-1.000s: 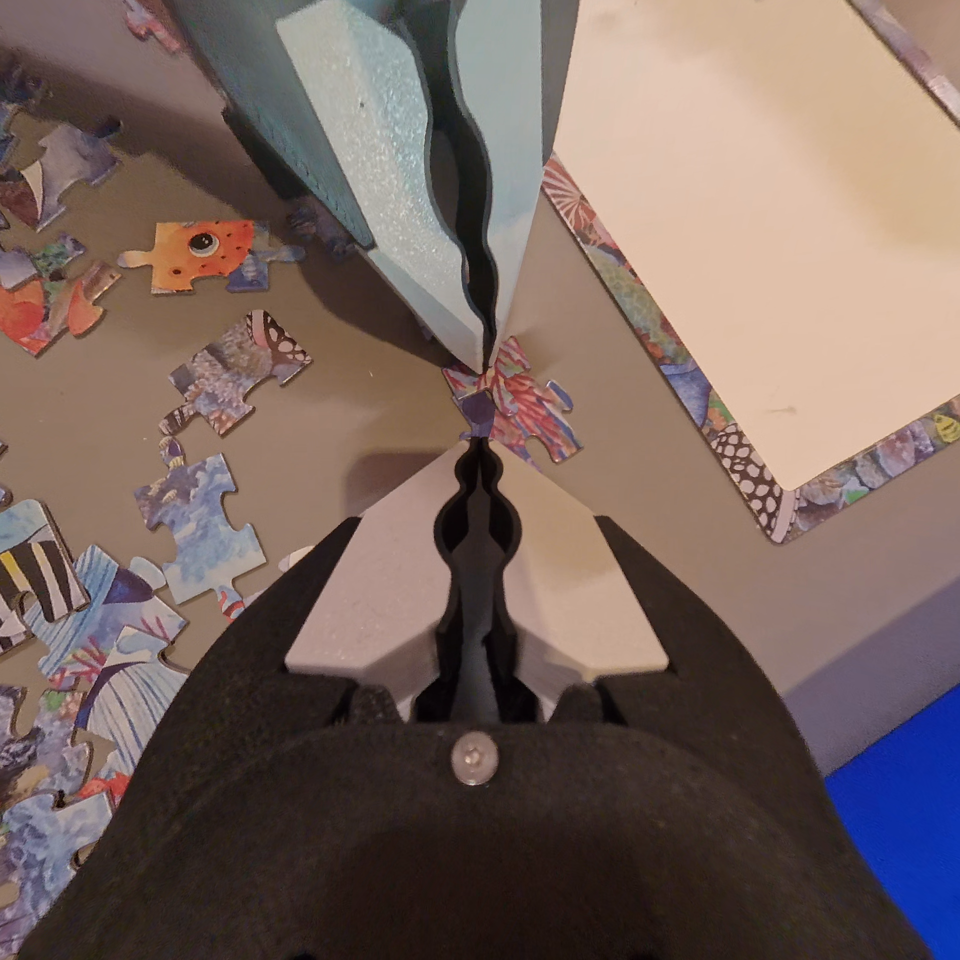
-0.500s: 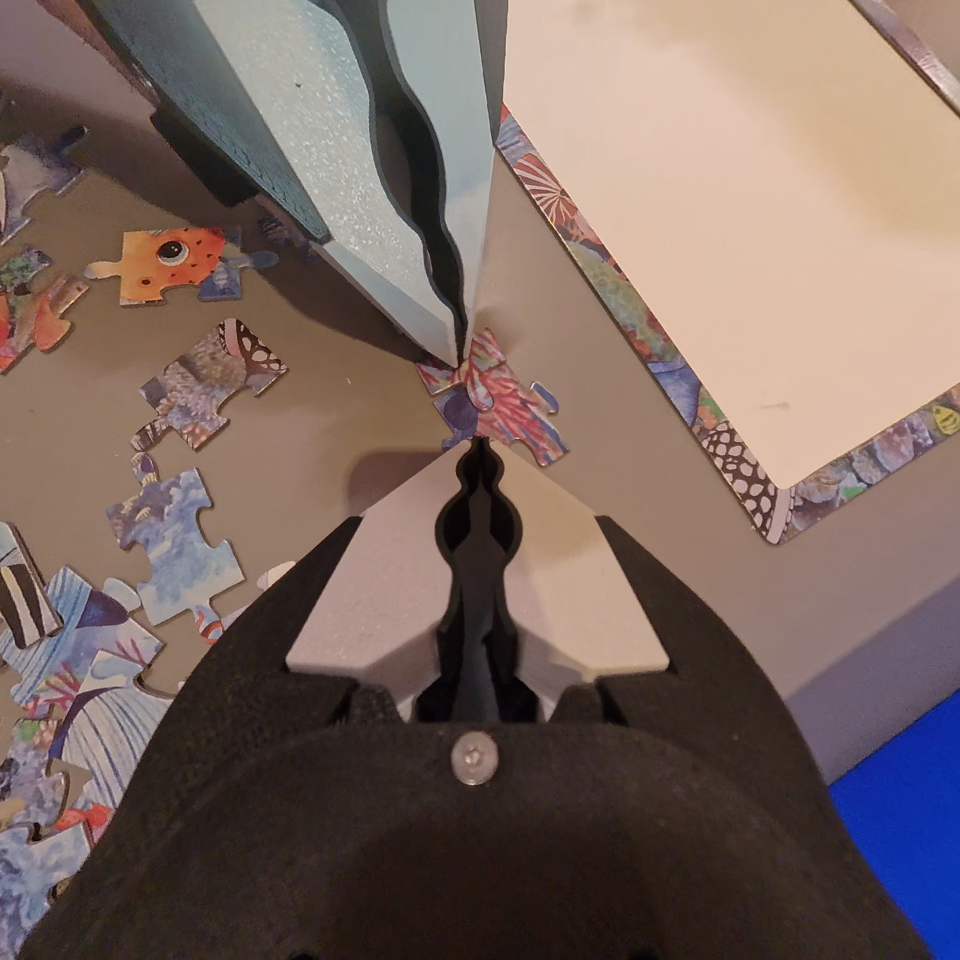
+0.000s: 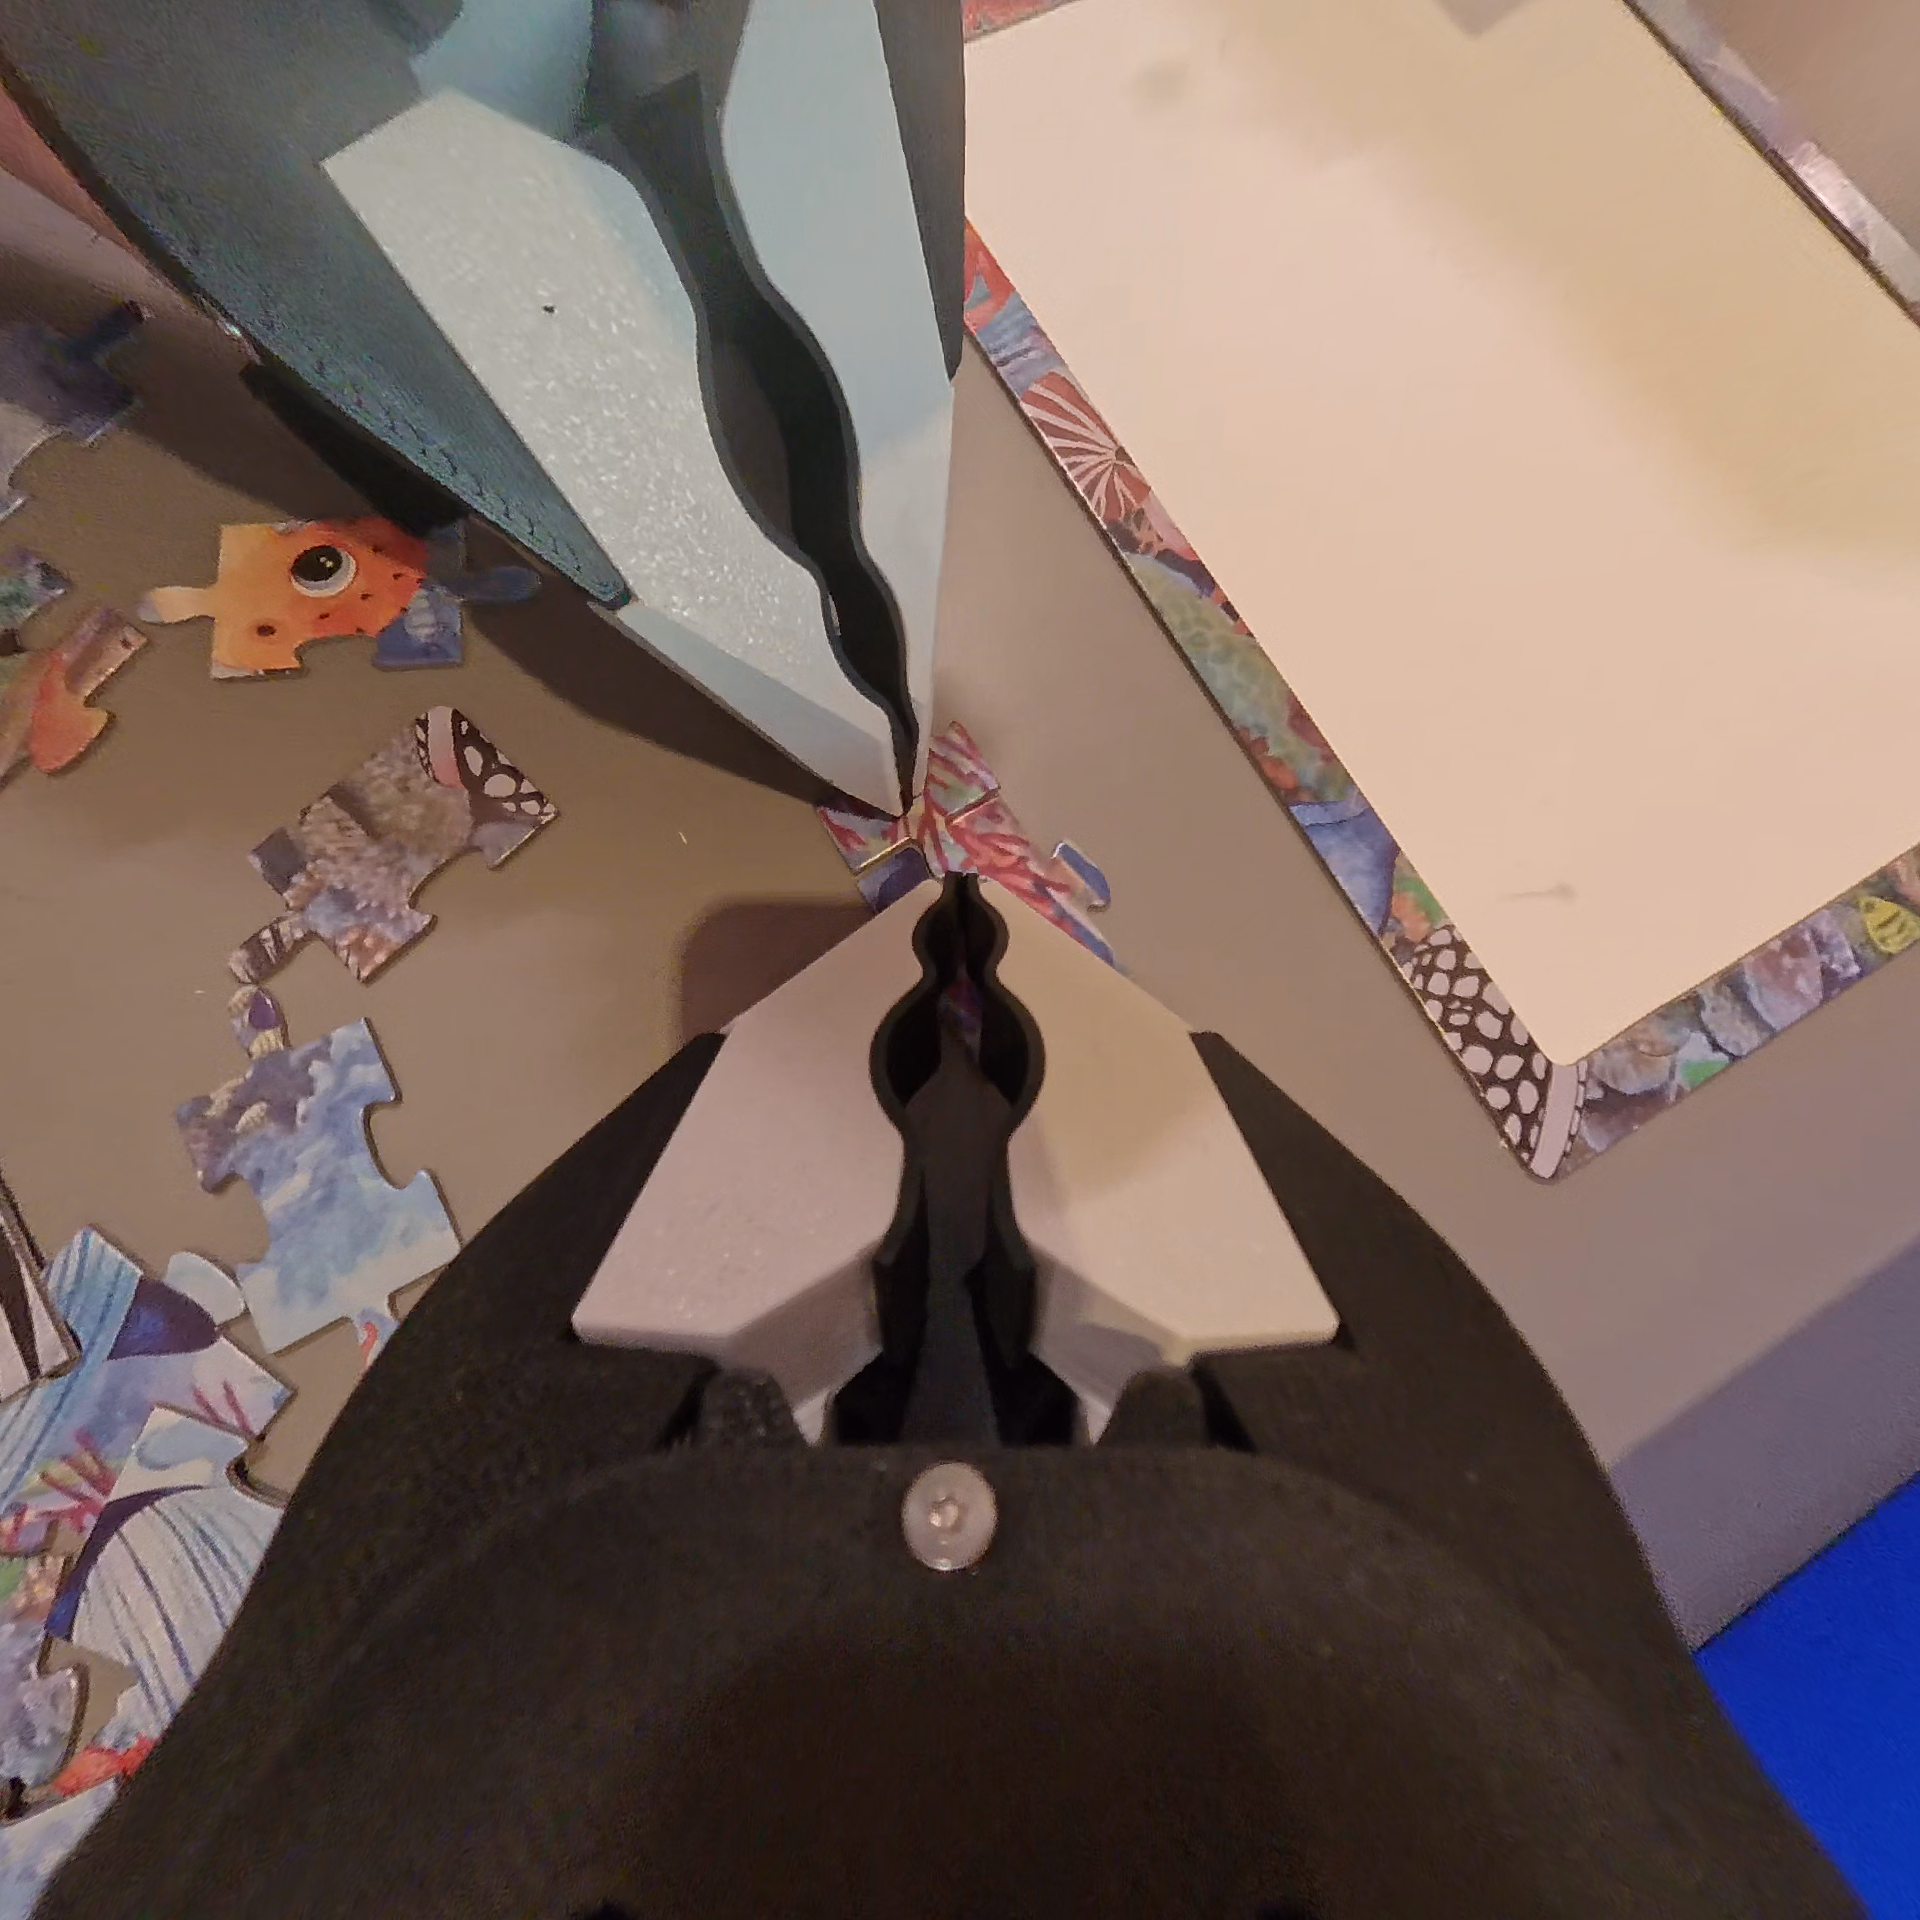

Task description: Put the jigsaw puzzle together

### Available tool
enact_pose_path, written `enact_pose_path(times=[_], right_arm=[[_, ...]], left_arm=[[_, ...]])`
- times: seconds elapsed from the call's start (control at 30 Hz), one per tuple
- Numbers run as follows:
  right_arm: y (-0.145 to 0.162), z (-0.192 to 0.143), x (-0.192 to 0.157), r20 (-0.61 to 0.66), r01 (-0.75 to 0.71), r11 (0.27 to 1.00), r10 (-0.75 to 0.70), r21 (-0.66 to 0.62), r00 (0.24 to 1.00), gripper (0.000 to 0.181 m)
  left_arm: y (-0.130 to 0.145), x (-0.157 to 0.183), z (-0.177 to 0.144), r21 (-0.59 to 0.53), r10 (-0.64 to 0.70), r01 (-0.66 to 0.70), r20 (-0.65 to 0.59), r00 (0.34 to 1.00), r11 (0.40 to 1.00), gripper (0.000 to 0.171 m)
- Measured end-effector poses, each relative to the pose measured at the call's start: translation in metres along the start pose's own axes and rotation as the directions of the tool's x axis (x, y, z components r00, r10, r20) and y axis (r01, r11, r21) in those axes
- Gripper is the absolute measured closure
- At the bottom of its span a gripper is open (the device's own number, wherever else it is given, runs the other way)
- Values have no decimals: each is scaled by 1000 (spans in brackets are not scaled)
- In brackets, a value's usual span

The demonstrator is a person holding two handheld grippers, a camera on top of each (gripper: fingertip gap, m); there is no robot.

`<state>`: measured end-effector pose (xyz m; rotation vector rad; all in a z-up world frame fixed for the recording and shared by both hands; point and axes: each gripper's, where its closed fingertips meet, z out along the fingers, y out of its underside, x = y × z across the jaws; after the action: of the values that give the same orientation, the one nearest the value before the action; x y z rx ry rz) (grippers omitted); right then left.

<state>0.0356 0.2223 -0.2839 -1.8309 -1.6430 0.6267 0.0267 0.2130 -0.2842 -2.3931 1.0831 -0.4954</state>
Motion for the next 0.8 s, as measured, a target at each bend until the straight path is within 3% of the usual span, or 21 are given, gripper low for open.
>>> enact_pose_path(times=[0.5,0.6,0.73,0.8], right_arm=[[-4,4,1,-6,32,998,-33,-63,999,181],[-17,-2,-2,4,18,1000,-18,4,1000,181],[-3,3,2,-1,0,998,0,-56,1000,181],[-10,-5,4,-11,17,1000,-17,-20,1000,181]], left_arm=[[0,1,1,4,-5,5,-41,999,1000,171],[0,1,1,19,-16,17,-54,998,1000,171],[0,2,1,17,-6,7,-58,998,1000,171],[-1,3,-3,28,3,-1,-71,997,1000,171]])
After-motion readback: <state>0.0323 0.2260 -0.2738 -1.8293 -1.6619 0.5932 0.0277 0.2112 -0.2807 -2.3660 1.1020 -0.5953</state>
